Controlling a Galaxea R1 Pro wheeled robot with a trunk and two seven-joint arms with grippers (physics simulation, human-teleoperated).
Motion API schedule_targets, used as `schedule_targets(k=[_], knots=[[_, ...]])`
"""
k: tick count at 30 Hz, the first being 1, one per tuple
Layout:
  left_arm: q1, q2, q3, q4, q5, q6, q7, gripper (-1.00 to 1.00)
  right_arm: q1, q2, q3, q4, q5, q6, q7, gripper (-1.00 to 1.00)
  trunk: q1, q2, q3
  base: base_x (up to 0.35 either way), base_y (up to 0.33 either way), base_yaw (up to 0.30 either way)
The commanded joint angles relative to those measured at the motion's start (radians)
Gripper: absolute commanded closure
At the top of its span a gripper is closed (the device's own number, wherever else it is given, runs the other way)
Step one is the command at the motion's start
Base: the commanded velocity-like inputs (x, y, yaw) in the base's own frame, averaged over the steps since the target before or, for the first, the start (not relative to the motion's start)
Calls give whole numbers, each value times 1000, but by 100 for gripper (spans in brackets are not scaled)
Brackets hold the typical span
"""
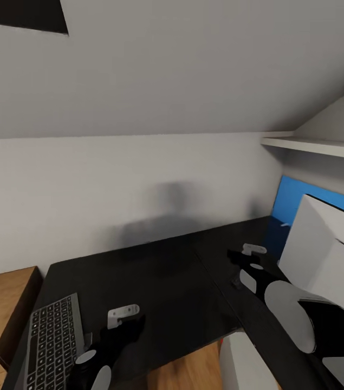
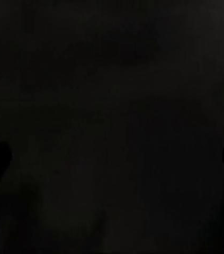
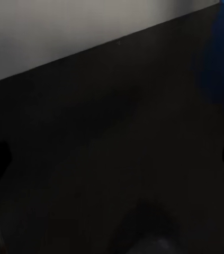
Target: In the bedroom, organize the workspace by keeping the computer under the desk, ensuring the monitor is on the desk, placing the keyboard on the desk next to the monitor, placing the mouse on the desk next to the keyboard, moving the folder from the swivel chair onto the desk next to the mouse, stacking the notebook on top of the folder with the pen on top of the notebook, and positioning the swivel chair next to the desk.
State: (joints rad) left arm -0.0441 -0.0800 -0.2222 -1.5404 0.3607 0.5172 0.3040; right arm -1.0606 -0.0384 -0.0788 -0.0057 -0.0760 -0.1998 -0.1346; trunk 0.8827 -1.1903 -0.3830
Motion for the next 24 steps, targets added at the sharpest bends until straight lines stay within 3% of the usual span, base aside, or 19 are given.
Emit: schedule_targets(k=[1,9,13,18,24], knots=[[-1,0,-2,-1,10,3,9,-100,-1,0,-7,1,-5,-6,2,-100,0,-1,-1,206,0,0],[-1,-1,-14,-18,9,-9,12,-100,-1,-1,-8,-2,-8,6,-2,-100,0,-1,-1,43,0,0],[-1,0,-19,-22,9,-16,12,-100,-1,-1,-9,-4,-10,32,-3,-100,16,-29,-14,7,0,0],[-1,0,-22,-25,9,-20,12,-100,-1,-2,-10,-8,-12,120,-2,-100,35,-64,-29,1,0,0],[-1,0,-23,-26,9,-20,12,-100,-1,-1,-10,-8,-11,134,-2,-100,58,-106,-48,0,0,0]])
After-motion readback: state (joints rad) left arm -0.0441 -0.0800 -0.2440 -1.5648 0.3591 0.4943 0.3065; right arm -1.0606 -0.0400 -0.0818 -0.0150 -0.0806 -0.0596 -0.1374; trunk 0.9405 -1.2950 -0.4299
